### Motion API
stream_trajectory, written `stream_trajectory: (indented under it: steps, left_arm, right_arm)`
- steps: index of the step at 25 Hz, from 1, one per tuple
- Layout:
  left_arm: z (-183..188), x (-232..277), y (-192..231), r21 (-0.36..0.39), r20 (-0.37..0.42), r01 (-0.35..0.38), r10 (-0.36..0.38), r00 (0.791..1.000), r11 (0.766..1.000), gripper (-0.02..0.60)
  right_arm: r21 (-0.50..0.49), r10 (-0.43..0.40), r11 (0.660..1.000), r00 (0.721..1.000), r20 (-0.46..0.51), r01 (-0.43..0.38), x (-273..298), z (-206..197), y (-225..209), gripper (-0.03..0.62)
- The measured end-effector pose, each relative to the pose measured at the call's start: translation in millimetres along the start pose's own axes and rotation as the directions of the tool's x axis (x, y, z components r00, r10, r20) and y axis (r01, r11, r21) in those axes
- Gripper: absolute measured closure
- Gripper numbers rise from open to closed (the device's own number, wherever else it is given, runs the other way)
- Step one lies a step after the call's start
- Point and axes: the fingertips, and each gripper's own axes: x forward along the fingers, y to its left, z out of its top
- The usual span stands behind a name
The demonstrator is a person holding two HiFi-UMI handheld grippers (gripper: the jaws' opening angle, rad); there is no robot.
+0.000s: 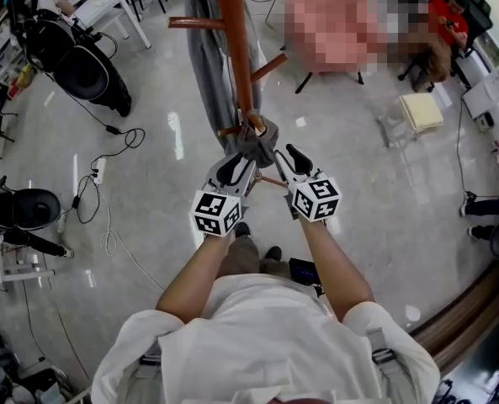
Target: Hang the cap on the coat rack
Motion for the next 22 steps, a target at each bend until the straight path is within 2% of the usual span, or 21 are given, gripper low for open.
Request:
stream_trajectory:
  steps: [8, 16, 22]
  left_arm:
    - [36, -53, -24, 0.04, 0.086, -0.002, -0.001, 0.996, 0.999, 0.463]
    - [79, -111, -48, 0.082, 0.18, 0.024, -0.039, 0.983, 0.996, 0.531]
    - [100, -146, -48, 0.119, 0.217, 0.046, -0.072, 0.973, 0.992, 0.554]
  right_arm:
    - [-0.051, 0.007, 0.999, 0.991, 0.132, 0.0, -70, 55, 23, 0.458]
    - [-0.142, 0.014, 0.99, 0.967, 0.256, 0.023, -146, 106, 61, 0.529]
    - [-0.204, -0.022, 0.976, 0.962, 0.271, 0.08, -187, 114, 74, 0.556]
